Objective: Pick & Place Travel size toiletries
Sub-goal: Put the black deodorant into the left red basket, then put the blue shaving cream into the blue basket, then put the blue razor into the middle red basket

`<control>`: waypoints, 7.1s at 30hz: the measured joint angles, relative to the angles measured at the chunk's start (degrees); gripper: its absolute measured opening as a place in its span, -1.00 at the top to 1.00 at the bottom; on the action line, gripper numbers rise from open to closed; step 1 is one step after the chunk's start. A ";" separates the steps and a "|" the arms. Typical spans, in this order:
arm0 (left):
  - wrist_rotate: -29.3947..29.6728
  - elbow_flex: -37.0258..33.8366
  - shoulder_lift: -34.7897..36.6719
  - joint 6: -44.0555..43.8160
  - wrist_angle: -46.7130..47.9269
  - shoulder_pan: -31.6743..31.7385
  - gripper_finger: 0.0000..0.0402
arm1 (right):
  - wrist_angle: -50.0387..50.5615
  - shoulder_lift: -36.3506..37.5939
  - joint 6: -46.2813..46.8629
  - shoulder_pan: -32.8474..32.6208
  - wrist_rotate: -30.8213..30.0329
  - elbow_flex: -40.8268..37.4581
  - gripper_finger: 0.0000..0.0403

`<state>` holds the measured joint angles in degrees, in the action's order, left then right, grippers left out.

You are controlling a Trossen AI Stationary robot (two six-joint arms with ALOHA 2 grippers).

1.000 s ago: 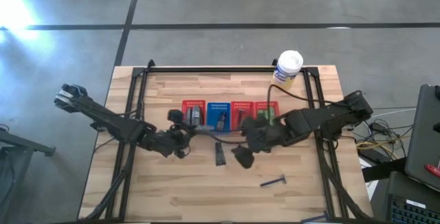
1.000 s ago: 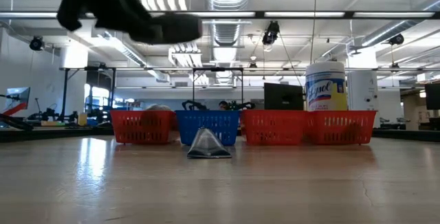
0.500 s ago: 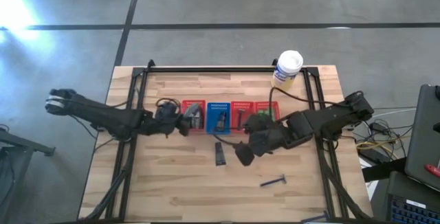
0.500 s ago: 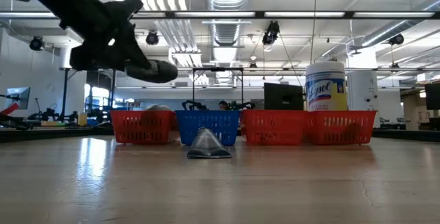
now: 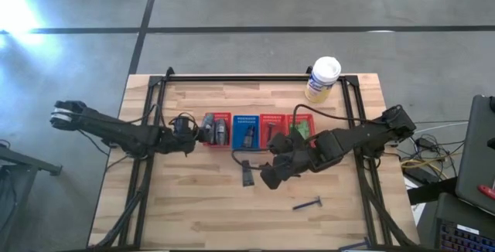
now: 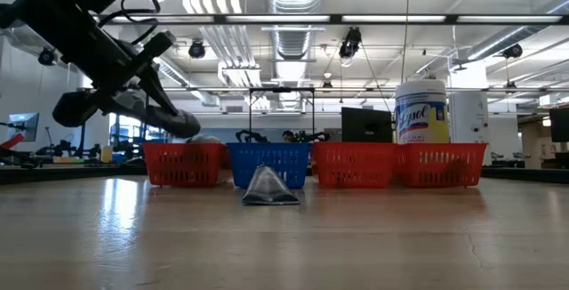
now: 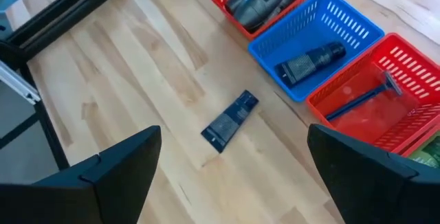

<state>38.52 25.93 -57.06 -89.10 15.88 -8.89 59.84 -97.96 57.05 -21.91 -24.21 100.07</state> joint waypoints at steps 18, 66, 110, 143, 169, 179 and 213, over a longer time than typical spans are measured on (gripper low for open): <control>-7.10 0.77 -1.65 10.57 -3.79 -0.11 -0.14 | -0.15 -1.78 7.11 0.07 5.36 -0.78 -0.81; -11.43 5.62 16.16 41.27 21.57 -19.47 -0.14 | -3.19 -36.43 17.56 14.66 22.68 9.68 -0.15; -45.03 44.97 -48.46 134.88 6.01 1.14 -0.14 | 16.02 7.06 43.26 -4.13 1.17 -17.49 -0.73; -36.62 42.20 -29.74 59.94 6.65 8.54 0.39 | 14.81 7.14 39.41 -4.35 -1.79 -17.38 -0.50; -38.88 24.09 -26.20 29.13 -11.86 14.89 0.12 | 13.84 7.14 35.56 -4.36 1.50 -17.38 -0.78; -29.44 23.52 -19.52 46.55 -4.09 13.84 0.12 | 9.15 3.38 19.04 -4.72 15.93 -18.88 -0.69; -49.80 23.50 -17.79 69.19 2.23 4.44 0.13 | -0.93 -11.82 -18.45 -16.72 30.33 -25.52 -0.31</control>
<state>-11.27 49.43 -74.85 -19.91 18.11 -4.45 58.92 -109.79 38.60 -38.63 6.12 74.55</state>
